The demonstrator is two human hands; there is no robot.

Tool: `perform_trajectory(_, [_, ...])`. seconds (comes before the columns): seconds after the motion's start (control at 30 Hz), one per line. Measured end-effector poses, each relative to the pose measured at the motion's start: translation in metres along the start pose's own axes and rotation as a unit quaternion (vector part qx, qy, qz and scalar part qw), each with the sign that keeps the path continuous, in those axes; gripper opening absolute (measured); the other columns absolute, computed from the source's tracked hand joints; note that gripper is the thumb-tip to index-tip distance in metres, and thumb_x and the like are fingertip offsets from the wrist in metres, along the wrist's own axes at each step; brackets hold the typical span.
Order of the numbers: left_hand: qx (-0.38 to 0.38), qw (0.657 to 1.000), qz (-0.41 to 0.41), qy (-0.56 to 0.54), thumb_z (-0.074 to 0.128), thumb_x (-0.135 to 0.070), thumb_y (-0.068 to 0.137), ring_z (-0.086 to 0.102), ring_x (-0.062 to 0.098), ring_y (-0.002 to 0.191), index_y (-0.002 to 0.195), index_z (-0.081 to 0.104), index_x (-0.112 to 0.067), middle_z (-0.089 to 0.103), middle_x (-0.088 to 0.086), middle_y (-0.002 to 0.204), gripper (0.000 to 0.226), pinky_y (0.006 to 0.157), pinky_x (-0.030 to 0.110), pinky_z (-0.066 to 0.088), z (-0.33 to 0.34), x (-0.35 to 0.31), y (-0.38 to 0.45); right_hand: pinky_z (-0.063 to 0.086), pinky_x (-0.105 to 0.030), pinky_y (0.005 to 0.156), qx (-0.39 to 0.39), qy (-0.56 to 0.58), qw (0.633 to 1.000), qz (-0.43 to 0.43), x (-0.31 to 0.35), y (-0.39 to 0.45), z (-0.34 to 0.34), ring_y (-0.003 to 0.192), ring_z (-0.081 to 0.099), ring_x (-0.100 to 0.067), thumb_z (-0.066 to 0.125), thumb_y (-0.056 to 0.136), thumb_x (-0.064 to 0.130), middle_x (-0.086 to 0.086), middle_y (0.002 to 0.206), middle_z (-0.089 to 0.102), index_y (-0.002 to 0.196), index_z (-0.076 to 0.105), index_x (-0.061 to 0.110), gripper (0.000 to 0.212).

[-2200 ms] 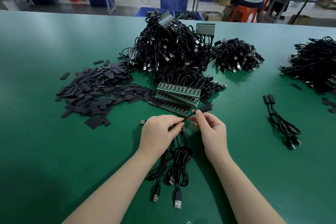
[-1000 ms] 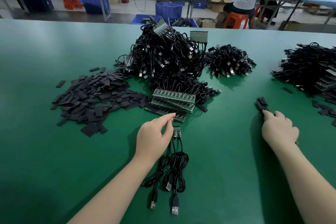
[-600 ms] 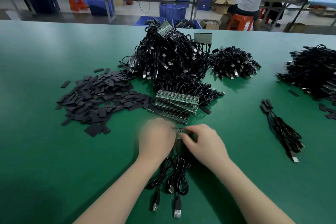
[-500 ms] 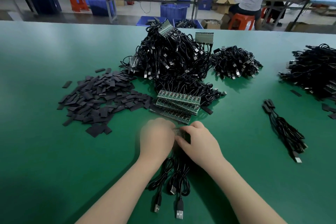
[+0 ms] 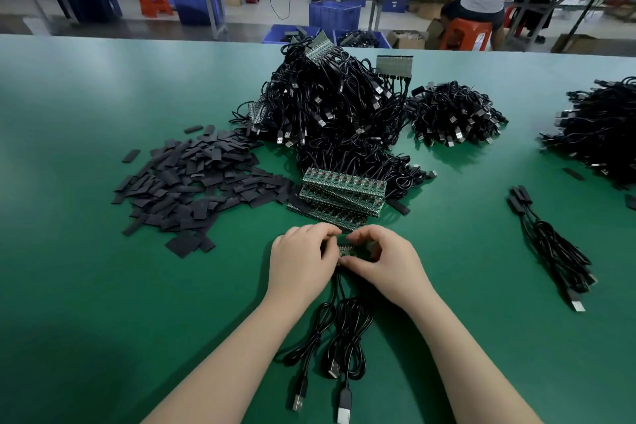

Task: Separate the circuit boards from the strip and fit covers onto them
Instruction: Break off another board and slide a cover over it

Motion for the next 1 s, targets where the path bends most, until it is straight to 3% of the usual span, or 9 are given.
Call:
perform_trajectory(0.13, [-0.008,0.999,-0.004,-0.052,0.056,-0.035,0.091,0.059,0.008,0.091,0.107,0.069,-0.036,0.069,-0.018,0.095,0.020,0.084,0.035,0.048,-0.004,0.000,-0.001,0.047,-0.017,0.067,-0.034,0.065,0.997,-0.002,-0.006,-0.003,-0.001,0.076,0.057,-0.001,0.086,0.071,0.026,0.017,0.087,0.064,0.087,0.056,0.039,0.037])
perform_trajectory(0.27, [0.019,0.994,-0.012,-0.110,0.057,-0.051,0.084,0.061,-0.004,0.085,0.107,0.070,-0.039,0.068,-0.026,0.082,0.028,0.089,0.037,0.050,-0.007,-0.001,-0.002,0.050,-0.021,0.071,-0.053,0.113,0.992,-0.013,-0.010,-0.005,0.000,0.083,0.063,-0.004,0.082,0.074,0.012,0.015,0.085,0.064,0.085,0.054,0.038,0.040])
perform_trajectory(0.37, [0.044,0.990,-0.007,-0.130,0.064,-0.042,0.084,0.060,-0.008,0.083,0.109,0.069,-0.041,0.067,-0.028,0.079,0.025,0.091,0.037,0.050,-0.006,0.000,-0.003,0.043,-0.020,0.084,-0.066,0.027,0.996,-0.057,-0.005,-0.006,0.002,0.093,0.055,0.001,0.079,0.078,0.018,0.020,0.097,0.062,0.097,0.062,0.035,0.030])
perform_trajectory(0.43, [0.031,0.992,-0.006,-0.121,0.065,-0.031,0.086,0.061,-0.005,0.083,0.107,0.070,-0.039,0.068,-0.024,0.082,0.023,0.089,0.037,0.051,-0.006,0.000,-0.003,0.035,-0.024,0.095,-0.058,-0.057,0.995,-0.057,-0.003,-0.006,0.005,0.105,0.051,-0.010,0.075,0.083,0.029,0.012,0.110,0.064,0.117,0.068,0.027,0.035])
perform_trajectory(0.5, [0.018,0.993,-0.007,-0.112,0.062,-0.026,0.088,0.062,-0.002,0.085,0.107,0.071,-0.036,0.070,-0.020,0.086,0.023,0.087,0.037,0.052,-0.006,0.000,-0.003,0.032,-0.027,0.096,-0.059,-0.122,0.990,-0.025,-0.005,-0.006,0.007,0.111,0.047,-0.019,0.068,0.087,0.044,0.007,0.116,0.063,0.126,0.066,0.026,0.044])
perform_trajectory(0.6, [0.020,0.994,-0.005,-0.106,0.061,-0.026,0.089,0.063,0.002,0.089,0.107,0.071,-0.036,0.071,-0.018,0.091,0.023,0.088,0.038,0.051,-0.006,0.000,-0.003,0.035,-0.031,0.092,-0.046,-0.142,0.989,-0.002,-0.008,-0.008,0.003,0.107,0.043,-0.018,0.062,0.083,0.061,0.006,0.110,0.059,0.118,0.069,0.029,0.048])
perform_trajectory(0.7, [0.022,0.994,-0.003,-0.106,0.059,-0.025,0.090,0.062,0.005,0.091,0.107,0.071,-0.036,0.070,-0.019,0.092,0.024,0.089,0.040,0.051,-0.007,0.000,-0.003,0.030,-0.027,0.087,0.000,-0.123,0.992,0.003,-0.013,-0.007,-0.002,0.103,0.035,-0.012,0.066,0.077,0.065,0.010,0.105,0.051,0.112,0.069,0.032,0.049])
perform_trajectory(0.9, [0.009,0.993,0.009,-0.113,0.058,-0.028,0.092,0.061,0.003,0.085,0.104,0.072,-0.034,0.070,-0.017,0.087,0.019,0.083,0.037,0.051,-0.010,-0.002,-0.003,0.034,-0.029,0.092,0.011,-0.106,0.994,0.010,-0.010,-0.006,-0.002,0.104,0.038,-0.012,0.077,0.074,0.054,0.011,0.105,0.049,0.104,0.061,0.031,0.041])
perform_trajectory(1.0, [0.026,0.989,0.007,-0.143,0.058,-0.044,0.087,0.061,-0.003,0.087,0.105,0.072,-0.036,0.069,-0.023,0.085,0.024,0.086,0.034,0.052,-0.010,-0.003,-0.002,0.041,-0.022,0.083,-0.021,-0.016,0.999,-0.020,-0.005,-0.009,-0.001,0.092,0.049,-0.008,0.083,0.074,0.034,0.014,0.097,0.055,0.091,0.053,0.035,0.034])
Point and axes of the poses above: each hand's wrist, its own y-axis towards the middle knuckle, its own z-axis out of the palm, x = y × z, the point moved 3 cm from there along y, towards the middle knuckle
